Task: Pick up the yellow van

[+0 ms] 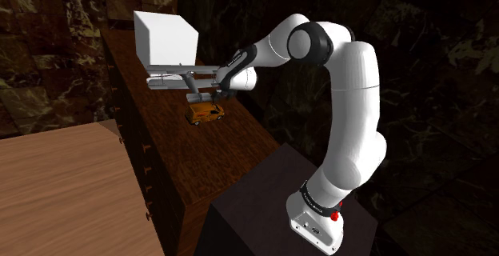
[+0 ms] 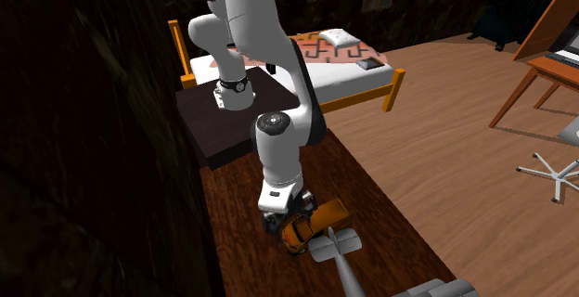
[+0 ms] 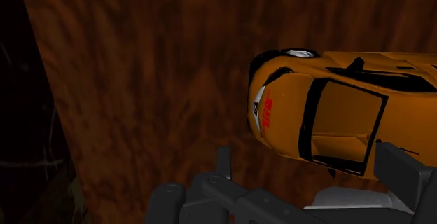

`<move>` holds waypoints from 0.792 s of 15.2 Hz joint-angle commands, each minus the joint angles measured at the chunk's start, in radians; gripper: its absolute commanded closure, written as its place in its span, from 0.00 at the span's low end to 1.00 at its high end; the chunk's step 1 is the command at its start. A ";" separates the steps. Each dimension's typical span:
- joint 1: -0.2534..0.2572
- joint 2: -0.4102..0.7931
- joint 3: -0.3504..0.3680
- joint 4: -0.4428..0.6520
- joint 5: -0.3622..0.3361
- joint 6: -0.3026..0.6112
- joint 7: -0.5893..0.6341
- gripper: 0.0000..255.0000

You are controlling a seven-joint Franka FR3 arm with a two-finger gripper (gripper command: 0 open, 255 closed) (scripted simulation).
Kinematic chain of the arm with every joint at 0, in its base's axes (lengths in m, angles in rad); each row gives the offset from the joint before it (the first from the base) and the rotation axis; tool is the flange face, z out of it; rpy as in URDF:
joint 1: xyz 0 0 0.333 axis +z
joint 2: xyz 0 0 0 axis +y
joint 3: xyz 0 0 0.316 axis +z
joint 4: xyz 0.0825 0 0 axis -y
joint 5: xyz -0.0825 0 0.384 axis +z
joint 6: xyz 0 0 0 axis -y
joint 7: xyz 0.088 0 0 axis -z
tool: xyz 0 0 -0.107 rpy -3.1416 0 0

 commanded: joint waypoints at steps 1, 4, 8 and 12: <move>-0.010 0.042 0.008 0.035 0.004 0.009 -0.007 0.00; -0.018 0.078 0.019 0.048 0.010 0.033 -0.014 0.00; -0.027 0.121 0.031 0.066 0.017 0.060 -0.022 0.00; -0.023 0.115 0.030 0.052 0.017 0.068 -0.019 1.00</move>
